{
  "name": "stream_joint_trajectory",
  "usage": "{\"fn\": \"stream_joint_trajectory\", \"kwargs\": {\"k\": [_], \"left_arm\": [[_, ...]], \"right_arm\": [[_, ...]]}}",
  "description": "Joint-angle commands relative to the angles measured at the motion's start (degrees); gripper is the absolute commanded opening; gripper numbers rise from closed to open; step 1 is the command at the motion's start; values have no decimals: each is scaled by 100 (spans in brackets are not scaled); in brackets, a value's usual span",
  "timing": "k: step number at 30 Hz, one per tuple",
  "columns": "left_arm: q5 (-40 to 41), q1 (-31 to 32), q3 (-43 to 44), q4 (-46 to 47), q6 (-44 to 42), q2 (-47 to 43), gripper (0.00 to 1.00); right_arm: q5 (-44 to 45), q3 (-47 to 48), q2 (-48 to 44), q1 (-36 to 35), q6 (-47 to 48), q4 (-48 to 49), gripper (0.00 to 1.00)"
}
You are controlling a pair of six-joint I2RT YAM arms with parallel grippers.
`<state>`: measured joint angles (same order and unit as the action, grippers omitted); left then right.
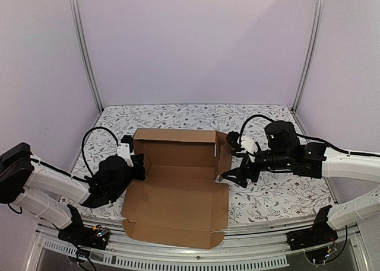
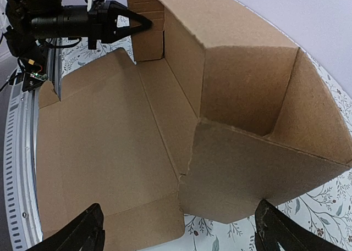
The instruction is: Fold the paper box
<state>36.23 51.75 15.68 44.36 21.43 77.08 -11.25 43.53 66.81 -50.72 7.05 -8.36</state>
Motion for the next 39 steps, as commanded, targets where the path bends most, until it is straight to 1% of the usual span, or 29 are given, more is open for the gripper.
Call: {"fn": "stream_joint_trajectory", "kwargs": {"k": [1, 6, 10, 16, 20, 25, 27, 32, 39], "left_arm": [[55, 124, 23, 329, -65, 40, 0], [75, 141, 10, 273, -26, 35, 0], [136, 143, 23, 198, -25, 36, 0], [224, 143, 48, 134, -24, 59, 0], [228, 143, 75, 97, 6, 60, 0], [177, 152, 67, -37, 47, -66, 0], [108, 151, 58, -90, 50, -135, 0], [-33, 151, -21, -264, 74, -359, 0], [-126, 152, -154, -647, 110, -841, 0]], "right_arm": [[-488, -65, 219, 208, 355, 405, 93], [-734, -151, 241, 282, 372, 544, 93], [-673, -147, 242, 289, 317, 510, 93], [-426, -170, -329, 288, 264, 52, 92], [-63, -186, -655, 286, 214, -324, 89], [608, -161, -833, 286, 144, -416, 89], [726, -139, -861, 282, 123, -453, 89], [744, -206, -938, 282, 74, -438, 91], [477, -287, -986, 282, -19, -242, 93]]}}
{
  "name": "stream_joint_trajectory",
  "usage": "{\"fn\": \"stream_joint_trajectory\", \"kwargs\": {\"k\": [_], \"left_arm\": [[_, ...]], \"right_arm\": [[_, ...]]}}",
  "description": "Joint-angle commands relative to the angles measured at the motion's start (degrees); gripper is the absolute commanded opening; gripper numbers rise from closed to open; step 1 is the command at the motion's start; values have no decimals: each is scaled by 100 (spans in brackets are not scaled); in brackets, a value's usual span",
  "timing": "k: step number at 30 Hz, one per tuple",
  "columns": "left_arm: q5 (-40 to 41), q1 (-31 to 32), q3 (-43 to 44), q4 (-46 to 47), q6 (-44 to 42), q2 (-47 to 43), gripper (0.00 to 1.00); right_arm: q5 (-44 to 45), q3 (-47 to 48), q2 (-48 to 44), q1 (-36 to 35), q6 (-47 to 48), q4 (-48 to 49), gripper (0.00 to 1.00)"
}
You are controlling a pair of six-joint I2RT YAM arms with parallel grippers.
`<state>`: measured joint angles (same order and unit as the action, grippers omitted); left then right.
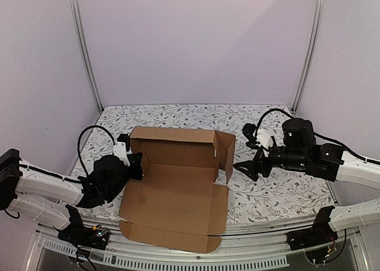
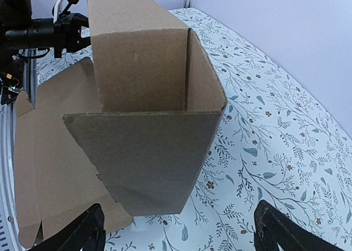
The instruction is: Fold the paper box
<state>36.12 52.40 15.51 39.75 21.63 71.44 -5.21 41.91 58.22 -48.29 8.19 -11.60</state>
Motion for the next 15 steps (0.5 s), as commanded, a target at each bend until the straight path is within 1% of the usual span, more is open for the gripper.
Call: {"fn": "stream_joint_trajectory", "kwargs": {"k": [1, 4, 6, 9, 11, 15], "left_arm": [[-118, 86, -162, -194, 73, -332, 0], [-210, 90, -237, -238, 98, -533, 0], [-268, 86, -311, -243, 104, -658, 0], [-395, 86, -373, -389, 85, -919, 0], [-446, 86, -439, -486, 63, -1117, 0], [-491, 86, -487, -751, 32, -1509, 0]], "right_arm": [[-189, -175, -175, 39, -172, 158, 93], [-387, -236, -229, 39, -248, 244, 94], [-523, -252, -238, 39, -271, 237, 97], [-558, -287, -278, 40, -291, 293, 97], [-736, -272, -286, 43, -279, 363, 97], [-937, -170, -35, 44, -232, 516, 96]]}}
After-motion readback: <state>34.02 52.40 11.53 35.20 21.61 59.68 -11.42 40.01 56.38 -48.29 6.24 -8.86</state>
